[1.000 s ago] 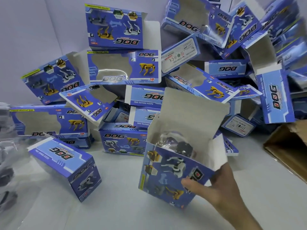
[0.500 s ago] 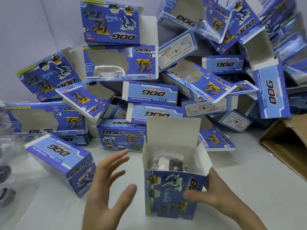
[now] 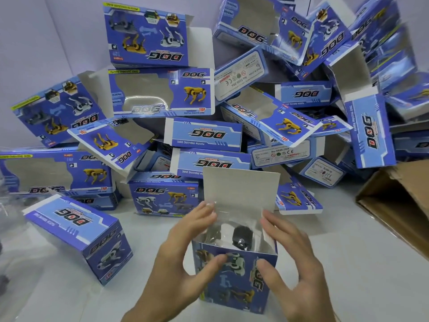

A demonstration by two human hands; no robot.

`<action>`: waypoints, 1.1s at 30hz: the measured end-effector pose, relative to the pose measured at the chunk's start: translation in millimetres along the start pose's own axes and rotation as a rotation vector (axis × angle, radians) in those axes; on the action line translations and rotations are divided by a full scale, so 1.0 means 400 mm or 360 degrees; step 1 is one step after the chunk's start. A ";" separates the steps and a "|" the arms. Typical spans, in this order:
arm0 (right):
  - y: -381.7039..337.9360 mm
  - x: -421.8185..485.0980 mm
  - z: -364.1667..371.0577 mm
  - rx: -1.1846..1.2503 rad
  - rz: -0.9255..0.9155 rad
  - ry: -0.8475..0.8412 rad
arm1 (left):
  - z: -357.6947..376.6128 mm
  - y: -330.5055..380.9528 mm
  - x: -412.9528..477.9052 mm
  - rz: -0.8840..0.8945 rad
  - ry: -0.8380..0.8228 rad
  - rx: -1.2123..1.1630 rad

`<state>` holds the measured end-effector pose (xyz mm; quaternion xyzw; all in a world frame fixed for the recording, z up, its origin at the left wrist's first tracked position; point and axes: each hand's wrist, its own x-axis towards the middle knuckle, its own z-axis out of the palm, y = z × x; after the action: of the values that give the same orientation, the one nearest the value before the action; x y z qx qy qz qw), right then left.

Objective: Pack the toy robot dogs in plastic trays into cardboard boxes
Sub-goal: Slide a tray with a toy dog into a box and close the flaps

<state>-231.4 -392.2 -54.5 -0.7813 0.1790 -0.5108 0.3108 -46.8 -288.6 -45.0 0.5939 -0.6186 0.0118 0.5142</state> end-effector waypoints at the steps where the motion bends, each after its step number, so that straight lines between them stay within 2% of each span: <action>1: 0.001 0.006 -0.003 -0.0070 0.0006 -0.0029 | -0.008 -0.001 0.006 0.0049 -0.0064 0.0110; 5: 0.002 0.029 -0.022 -0.0216 0.0054 -0.0083 | -0.042 0.018 0.042 0.0205 -0.0267 0.0489; 9: -0.004 0.060 -0.030 -0.0352 0.0042 -0.0094 | -0.038 0.080 0.086 0.0314 -0.0489 0.1051; 11: -0.003 0.069 -0.025 -0.0406 0.0028 -0.0092 | -0.006 0.115 0.087 0.0276 -0.0590 0.1232; 15: -0.006 0.062 -0.022 -0.0341 -0.0018 -0.0060 | 0.035 0.156 0.085 -0.0006 -0.0790 0.1431; 18: -0.006 0.047 -0.026 -0.0226 0.0006 -0.0047 | 0.034 0.159 0.086 -0.0091 -0.0794 0.1442; 20: -0.005 0.046 -0.029 -0.0052 0.0145 -0.0025 | 0.036 0.161 0.084 -0.0061 -0.0738 0.1419; 23: -0.005 0.061 -0.045 0.0290 0.0404 -0.0026 | 0.038 0.164 0.086 -0.0059 -0.0926 0.1304; 24: -0.002 0.070 -0.050 0.0331 0.0439 -0.0057 | 0.037 0.163 0.088 -0.0112 -0.1070 0.1216; 26: -0.010 0.100 -0.060 0.0344 0.0419 -0.0023 | 0.035 0.158 0.100 -0.0135 -0.1177 0.1158; 29: -0.037 0.190 -0.079 0.0339 0.0310 0.0270 | 0.039 0.146 0.111 -0.0176 -0.1329 0.1215; 30: -0.046 0.234 -0.087 0.0400 0.0314 0.0283 | 0.039 0.149 0.113 -0.0185 -0.1377 0.1217; 31: -0.063 0.284 -0.092 0.0472 0.0402 0.0174 | 0.037 0.150 0.114 -0.0190 -0.1390 0.1199; 33: -0.085 0.381 -0.084 0.0434 0.0608 -0.0326 | 0.038 0.155 0.115 -0.0191 -0.1375 0.1215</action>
<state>-200.3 -468.3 82.5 -0.7318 0.2204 -0.3805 0.5207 -91.7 -313.1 14.7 0.7223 -0.6896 -0.0386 -0.0360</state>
